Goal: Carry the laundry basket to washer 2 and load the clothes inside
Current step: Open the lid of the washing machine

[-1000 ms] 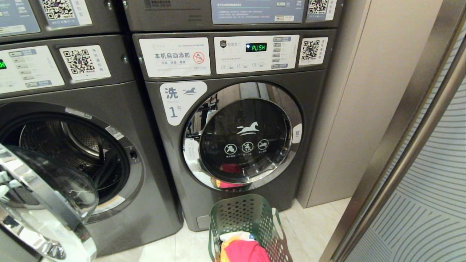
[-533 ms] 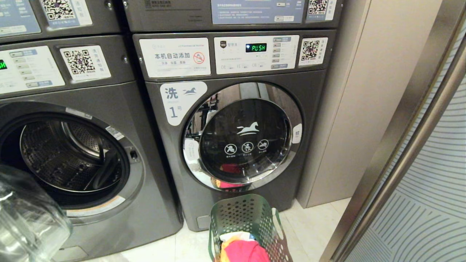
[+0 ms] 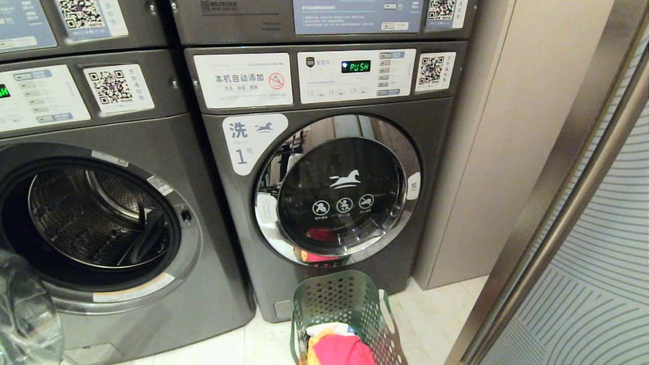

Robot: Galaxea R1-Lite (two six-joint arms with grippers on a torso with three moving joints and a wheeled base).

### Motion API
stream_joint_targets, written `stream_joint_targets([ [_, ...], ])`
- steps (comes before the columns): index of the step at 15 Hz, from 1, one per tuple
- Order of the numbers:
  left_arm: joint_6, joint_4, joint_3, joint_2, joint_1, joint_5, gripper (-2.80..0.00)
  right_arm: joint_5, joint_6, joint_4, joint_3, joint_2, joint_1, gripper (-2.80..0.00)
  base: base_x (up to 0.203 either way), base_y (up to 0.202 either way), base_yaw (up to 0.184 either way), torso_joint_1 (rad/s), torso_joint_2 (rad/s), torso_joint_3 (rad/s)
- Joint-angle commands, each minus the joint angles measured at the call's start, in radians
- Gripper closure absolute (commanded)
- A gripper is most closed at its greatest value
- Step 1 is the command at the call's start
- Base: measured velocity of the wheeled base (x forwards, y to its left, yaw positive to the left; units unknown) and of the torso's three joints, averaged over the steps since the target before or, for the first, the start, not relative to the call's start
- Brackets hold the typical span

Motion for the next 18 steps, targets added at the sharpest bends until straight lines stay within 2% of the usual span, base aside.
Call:
stream_joint_targets([
  [1,-0.047,0.009,-0.02,-0.148,-0.106,0.0,-2.8,0.0,0.001,-0.001,0.034,0.001,0.0,0.0,0.0,0.0,0.0,0.0,0.0,0.0],
  [4,0.024,0.032,0.022,-0.16,-0.301,-0.008,-2.8,0.0,0.001,-0.001,0.034,0.001,0.0,0.0,0.0,0.0,0.0,0.0,0.0,0.0],
  [5,0.079,0.034,0.028,-0.14,-0.354,0.013,-2.8,0.0,0.001,-0.001,0.034,0.001,0.0,0.0,0.0,0.0,0.0,0.0,0.0,0.0],
  [6,0.214,0.033,0.038,-0.107,-0.407,0.055,-2.8,0.0,0.0,-0.001,0.034,0.001,0.0,0.0,0.0,0.0,0.0,0.0,0.0,0.0],
  [7,0.411,0.033,0.053,-0.056,-0.465,0.106,-2.8,0.0,0.001,-0.001,0.034,0.001,0.0,0.0,0.0,0.0,0.0,0.0,0.0,0.0],
  [8,0.557,0.032,0.071,0.017,-0.54,0.172,-2.8,0.0,0.0,-0.001,0.034,0.001,0.0,0.0,0.0,0.0,0.0,0.0,0.0,0.0],
  [9,0.631,0.035,0.101,0.064,-0.619,0.251,-2.8,0.0,0.001,-0.001,0.034,0.001,0.0,0.0,0.0,0.0,0.0,0.0,0.0,0.0],
  [10,0.666,0.058,0.138,0.082,-0.685,0.322,-2.8,0.0,0.001,-0.001,0.034,0.001,0.0,0.0,0.0,0.0,0.0,0.0,0.0,0.0],
  [12,0.686,0.167,0.181,0.069,-0.862,0.456,-2.8,0.0,0.001,-0.001,0.034,0.001,0.0,0.0,0.0,0.0,0.0,0.0,0.0,0.0],
  [15,0.656,0.286,0.266,0.014,-1.248,0.716,-2.8,0.0,0.001,-0.001,0.034,0.001,0.0,0.0,0.0,0.0,0.0,0.0,0.0,0.0],
  [17,0.638,0.34,0.396,-0.082,-1.535,0.898,-2.8,0.0,0.001,-0.001,0.034,0.001,0.0,0.0,0.0,0.0,0.0,0.0,0.0,0.0],
  [18,0.634,0.358,0.498,-0.149,-1.633,1.009,-2.8,0.0,0.001,-0.001,0.034,0.001,0.0,0.0,0.0,0.0,0.0,0.0,0.0,0.0],
])
